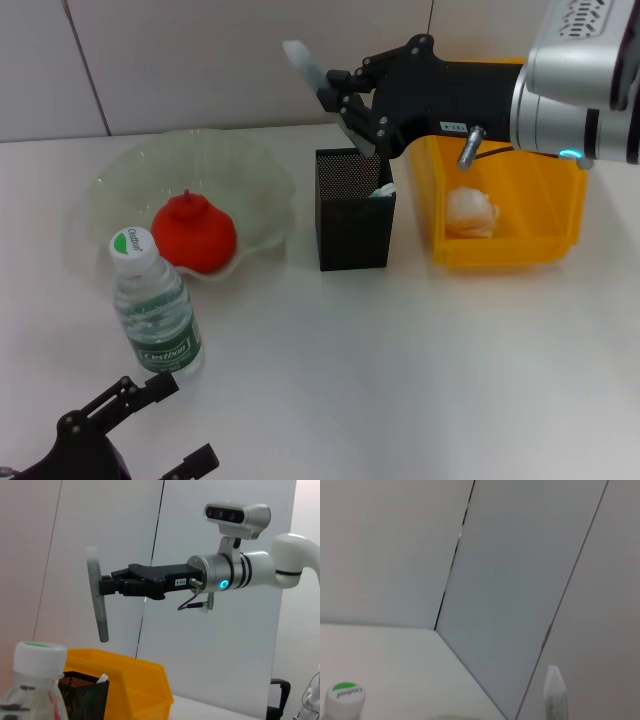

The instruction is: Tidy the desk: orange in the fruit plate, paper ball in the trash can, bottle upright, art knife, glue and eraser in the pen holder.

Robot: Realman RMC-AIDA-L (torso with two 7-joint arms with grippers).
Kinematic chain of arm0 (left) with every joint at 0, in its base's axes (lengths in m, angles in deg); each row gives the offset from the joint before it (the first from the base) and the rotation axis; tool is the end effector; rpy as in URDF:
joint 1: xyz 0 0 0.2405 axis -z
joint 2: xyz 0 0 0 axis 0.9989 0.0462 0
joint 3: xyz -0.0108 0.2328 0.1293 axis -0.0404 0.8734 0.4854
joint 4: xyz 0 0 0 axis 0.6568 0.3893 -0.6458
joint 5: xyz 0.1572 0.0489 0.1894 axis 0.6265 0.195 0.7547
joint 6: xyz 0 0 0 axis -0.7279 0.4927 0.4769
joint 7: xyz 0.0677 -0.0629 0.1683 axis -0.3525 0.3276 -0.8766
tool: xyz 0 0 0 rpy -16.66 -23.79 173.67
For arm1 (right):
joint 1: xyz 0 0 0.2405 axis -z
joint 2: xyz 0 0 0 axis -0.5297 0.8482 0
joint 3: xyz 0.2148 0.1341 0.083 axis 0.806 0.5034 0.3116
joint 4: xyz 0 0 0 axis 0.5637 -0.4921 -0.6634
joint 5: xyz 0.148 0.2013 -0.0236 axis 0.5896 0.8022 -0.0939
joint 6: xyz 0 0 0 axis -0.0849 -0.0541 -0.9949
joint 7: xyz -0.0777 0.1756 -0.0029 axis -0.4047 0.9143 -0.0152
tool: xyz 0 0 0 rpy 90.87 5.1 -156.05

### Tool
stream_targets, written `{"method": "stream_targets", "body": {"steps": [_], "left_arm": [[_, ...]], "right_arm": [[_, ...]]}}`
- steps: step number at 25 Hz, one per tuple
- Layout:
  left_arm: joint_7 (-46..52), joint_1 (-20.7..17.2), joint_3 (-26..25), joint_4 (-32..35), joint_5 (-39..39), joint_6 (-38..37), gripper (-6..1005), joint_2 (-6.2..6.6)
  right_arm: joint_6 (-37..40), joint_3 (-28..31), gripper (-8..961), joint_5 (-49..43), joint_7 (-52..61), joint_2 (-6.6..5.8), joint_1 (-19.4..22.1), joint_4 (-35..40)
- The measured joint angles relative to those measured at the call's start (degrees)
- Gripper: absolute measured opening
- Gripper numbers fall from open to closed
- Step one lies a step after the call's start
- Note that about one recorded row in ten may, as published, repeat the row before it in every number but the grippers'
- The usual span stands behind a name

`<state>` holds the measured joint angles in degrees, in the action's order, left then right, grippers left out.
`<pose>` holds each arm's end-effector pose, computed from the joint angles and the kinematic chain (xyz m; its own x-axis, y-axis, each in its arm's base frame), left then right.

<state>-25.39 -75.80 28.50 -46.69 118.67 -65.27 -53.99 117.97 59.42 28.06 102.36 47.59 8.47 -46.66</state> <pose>-0.3202 0.2309 -0.0776 0.6156 0.1134 0.7798 0.4128 -0.8893 -0.1966 0.1147 0.4510 -0.0055 0.9259 0.1230 -0.3571 -0.1152 -0.8084 -0.5773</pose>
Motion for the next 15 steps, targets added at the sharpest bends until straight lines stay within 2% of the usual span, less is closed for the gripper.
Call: {"method": "stream_targets", "body": {"steps": [15], "left_arm": [[1.2, -0.1, 0.0, 0.0, 0.0, -0.9, 847, 0.55]], "right_arm": [[-4.6, 0.2, 110, 12.7, -15.0, -0.01, -1.1, 11.6]]}}
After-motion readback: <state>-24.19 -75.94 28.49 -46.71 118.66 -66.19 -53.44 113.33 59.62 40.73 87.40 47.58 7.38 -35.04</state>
